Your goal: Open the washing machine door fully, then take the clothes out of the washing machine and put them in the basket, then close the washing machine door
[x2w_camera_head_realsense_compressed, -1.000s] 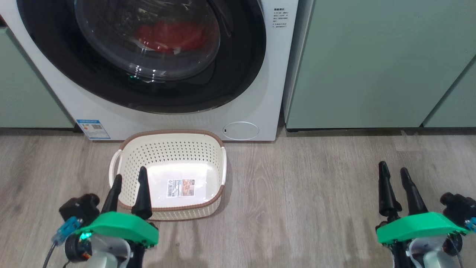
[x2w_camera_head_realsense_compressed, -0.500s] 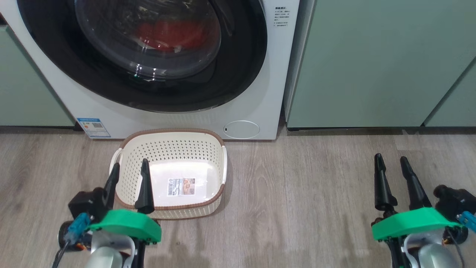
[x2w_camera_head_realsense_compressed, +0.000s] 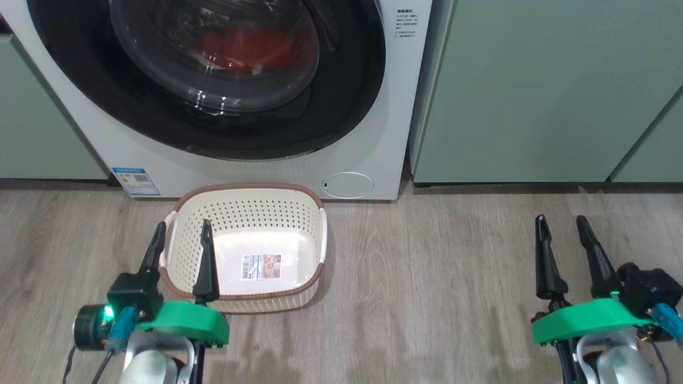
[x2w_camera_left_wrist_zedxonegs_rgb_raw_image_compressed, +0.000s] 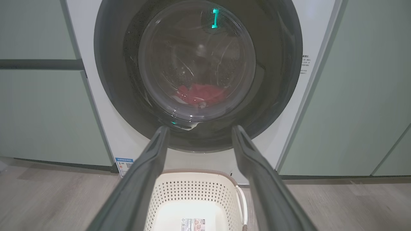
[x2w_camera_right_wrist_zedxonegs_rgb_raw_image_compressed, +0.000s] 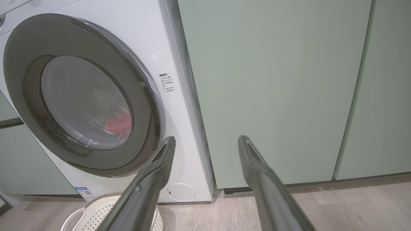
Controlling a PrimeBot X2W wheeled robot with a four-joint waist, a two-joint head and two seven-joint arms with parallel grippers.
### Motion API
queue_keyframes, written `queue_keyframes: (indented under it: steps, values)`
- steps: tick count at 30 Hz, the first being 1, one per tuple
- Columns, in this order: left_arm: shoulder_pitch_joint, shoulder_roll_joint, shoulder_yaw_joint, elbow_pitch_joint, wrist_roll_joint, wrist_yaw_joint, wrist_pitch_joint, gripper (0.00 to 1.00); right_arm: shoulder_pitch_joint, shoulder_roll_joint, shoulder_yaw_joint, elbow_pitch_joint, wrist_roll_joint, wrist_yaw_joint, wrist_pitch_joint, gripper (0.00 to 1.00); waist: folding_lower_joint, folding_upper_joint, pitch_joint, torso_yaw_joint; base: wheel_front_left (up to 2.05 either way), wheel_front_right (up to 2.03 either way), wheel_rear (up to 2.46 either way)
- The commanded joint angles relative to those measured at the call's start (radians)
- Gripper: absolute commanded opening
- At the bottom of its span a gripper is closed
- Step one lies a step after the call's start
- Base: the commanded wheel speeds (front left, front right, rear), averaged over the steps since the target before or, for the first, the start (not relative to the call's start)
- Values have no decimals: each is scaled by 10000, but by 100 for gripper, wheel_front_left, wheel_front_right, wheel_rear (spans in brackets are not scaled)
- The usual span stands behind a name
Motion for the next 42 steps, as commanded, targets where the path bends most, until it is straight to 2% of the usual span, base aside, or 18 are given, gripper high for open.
queue_keyframes:
  steps: [1,15,31,39,40,41,42]
  values:
    - [-625,50,359,-364,418,-19,-188,100,-503,-145,182,-411,-317,-7,-184,100,0,0,-2,11,0,0,0]
    - [-698,-104,544,-221,2039,-166,-571,100,-485,-163,217,-480,-1288,-7,-567,100,0,0,-8,62,0,0,0]
    - [-765,-352,934,168,2036,-576,-575,100,-453,-164,75,-392,-860,-7,-571,100,0,0,1,62,0,0,0]
    - [-783,-450,1051,231,2076,-702,-575,100,-508,-164,346,-215,-489,-7,-571,99,0,0,30,89,0,0,0]
    - [-798,-460,1058,239,2071,-720,-575,100,-556,-164,344,-162,-313,-7,-571,69,0,0,53,104,0,0,0]
    - [-811,-472,1062,240,2066,-737,-575,100,-632,-164,320,-104,-26,-7,-571,28,0,0,80,116,0,0,0]
    - [-809,-485,1058,229,2061,-746,-575,100,-727,-164,302,-16,237,-7,-571,0,0,0,114,124,0,0,0]
